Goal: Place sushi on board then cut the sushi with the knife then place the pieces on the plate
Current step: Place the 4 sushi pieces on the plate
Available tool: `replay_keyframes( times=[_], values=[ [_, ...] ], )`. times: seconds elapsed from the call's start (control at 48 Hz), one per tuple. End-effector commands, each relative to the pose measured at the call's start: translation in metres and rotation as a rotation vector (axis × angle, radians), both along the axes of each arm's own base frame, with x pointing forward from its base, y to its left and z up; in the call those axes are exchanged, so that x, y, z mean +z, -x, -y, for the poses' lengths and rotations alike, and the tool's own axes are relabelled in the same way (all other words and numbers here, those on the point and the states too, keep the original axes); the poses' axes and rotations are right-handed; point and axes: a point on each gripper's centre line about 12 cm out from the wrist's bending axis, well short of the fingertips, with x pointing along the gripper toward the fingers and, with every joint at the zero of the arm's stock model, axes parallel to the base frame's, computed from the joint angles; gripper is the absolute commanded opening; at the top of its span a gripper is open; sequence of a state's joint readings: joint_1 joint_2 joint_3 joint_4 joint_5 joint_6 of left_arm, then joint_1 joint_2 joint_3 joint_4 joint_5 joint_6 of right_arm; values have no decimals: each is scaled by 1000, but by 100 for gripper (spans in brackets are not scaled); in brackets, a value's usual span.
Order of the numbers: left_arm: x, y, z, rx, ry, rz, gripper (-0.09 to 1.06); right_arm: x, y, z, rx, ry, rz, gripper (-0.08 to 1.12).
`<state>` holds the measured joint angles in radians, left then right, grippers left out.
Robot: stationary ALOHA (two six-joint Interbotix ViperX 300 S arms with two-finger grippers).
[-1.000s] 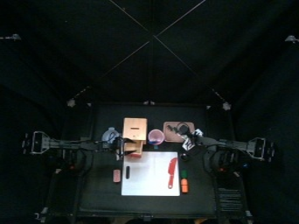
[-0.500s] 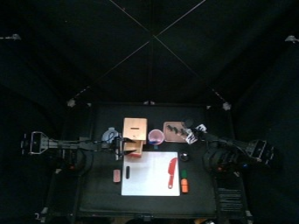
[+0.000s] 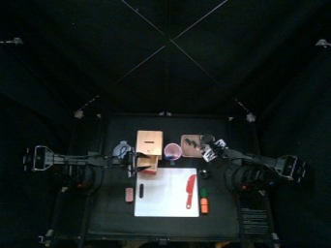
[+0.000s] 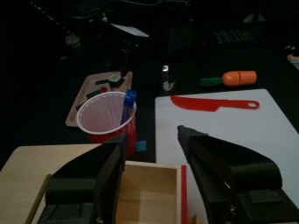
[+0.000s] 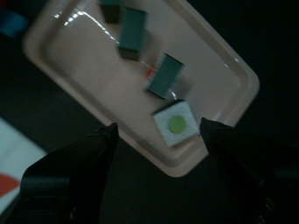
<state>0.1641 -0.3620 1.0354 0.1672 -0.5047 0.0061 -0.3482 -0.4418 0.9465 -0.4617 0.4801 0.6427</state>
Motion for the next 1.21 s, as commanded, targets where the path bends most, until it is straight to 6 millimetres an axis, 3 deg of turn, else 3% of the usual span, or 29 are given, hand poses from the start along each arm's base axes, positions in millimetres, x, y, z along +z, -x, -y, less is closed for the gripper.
replay_keyframes(
  times=[0.021,0.229,0.417,0.542,0.667,0.979,1.208],
  values=[
    [18,-7,-1,-4,-13,66,85,39,-28,-29,150,41,148,102],
    [27,-12,-2,-3,-13,92,85,77,-58,-71,335,24,393,102],
    [46,-12,7,-29,-13,152,85,99,-62,-89,445,30,605,102],
    [69,-3,19,-65,-16,247,85,99,-50,-91,473,40,665,102],
    [78,17,25,-78,-9,325,86,94,-32,-87,447,38,692,102],
    [76,68,25,-58,-16,390,86,86,7,-81,456,142,666,102],
    [71,78,25,-48,-15,355,86,87,18,-79,469,206,637,102]
  ],
)
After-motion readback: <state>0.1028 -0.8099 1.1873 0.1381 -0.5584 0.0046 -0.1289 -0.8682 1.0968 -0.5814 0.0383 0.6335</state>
